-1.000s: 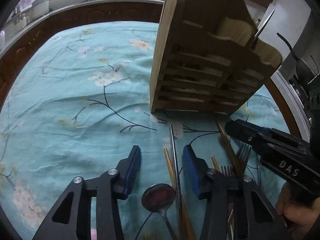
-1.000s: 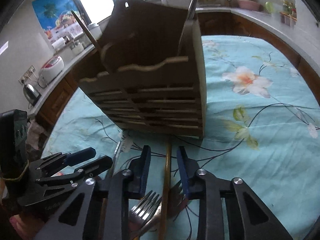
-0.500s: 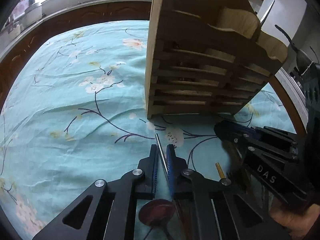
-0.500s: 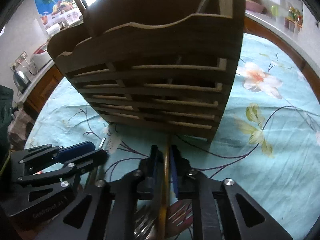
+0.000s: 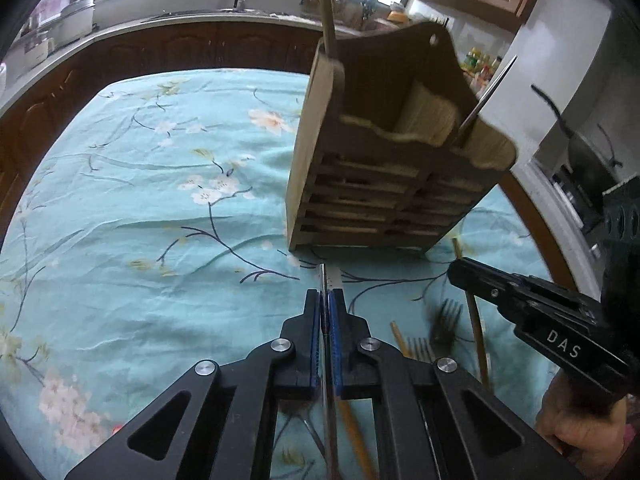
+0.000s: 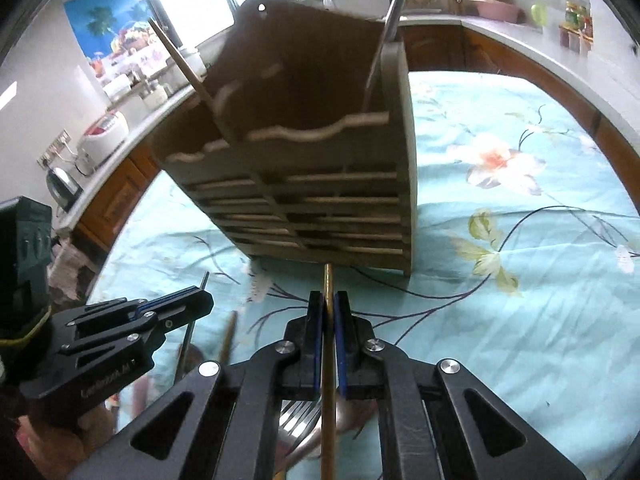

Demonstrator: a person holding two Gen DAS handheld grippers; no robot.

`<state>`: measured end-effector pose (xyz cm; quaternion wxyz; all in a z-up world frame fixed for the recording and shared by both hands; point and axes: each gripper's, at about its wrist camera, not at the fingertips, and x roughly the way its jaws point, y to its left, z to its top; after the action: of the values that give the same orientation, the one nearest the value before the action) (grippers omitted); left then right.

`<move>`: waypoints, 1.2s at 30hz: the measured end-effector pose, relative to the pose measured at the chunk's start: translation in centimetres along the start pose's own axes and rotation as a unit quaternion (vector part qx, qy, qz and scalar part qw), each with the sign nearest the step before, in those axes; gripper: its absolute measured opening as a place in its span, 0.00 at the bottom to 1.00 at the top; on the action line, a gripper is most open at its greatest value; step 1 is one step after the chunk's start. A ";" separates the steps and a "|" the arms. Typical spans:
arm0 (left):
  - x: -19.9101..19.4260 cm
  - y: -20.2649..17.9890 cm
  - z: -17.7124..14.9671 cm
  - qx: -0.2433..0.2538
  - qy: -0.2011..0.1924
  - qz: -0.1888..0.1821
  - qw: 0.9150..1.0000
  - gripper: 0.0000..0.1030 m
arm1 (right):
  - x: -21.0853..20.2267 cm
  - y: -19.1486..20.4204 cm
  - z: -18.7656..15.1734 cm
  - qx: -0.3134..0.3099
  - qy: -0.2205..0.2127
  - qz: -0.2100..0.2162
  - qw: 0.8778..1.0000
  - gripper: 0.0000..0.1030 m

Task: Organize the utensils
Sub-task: 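Lift both held chopsticks and carry them above the wooden holder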

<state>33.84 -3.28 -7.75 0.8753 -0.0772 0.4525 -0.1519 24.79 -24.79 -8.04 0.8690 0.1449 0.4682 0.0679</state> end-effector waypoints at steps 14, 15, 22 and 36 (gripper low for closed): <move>-8.0 0.3 -1.9 -0.001 -0.049 -0.015 0.999 0.03 | -6.4 1.8 -0.2 -0.013 -0.063 0.018 0.998 0.05; -8.4 0.2 -2.1 0.000 -0.052 -0.016 0.999 0.03 | -6.4 1.9 -0.2 -0.014 -0.066 0.018 0.998 0.05; -11.8 0.2 -3.4 0.003 -0.074 -0.015 0.997 0.03 | -7.5 4.6 -0.5 -0.022 -0.080 0.015 0.996 0.05; -17.5 0.5 -5.0 -0.007 -0.117 -0.016 0.993 0.03 | -11.0 5.0 -1.1 -0.027 -0.114 0.012 0.993 0.05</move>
<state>20.36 3.09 2.64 0.9190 -0.1080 0.3471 -0.1527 17.91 -22.60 1.73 0.9193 0.1342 0.3625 0.0737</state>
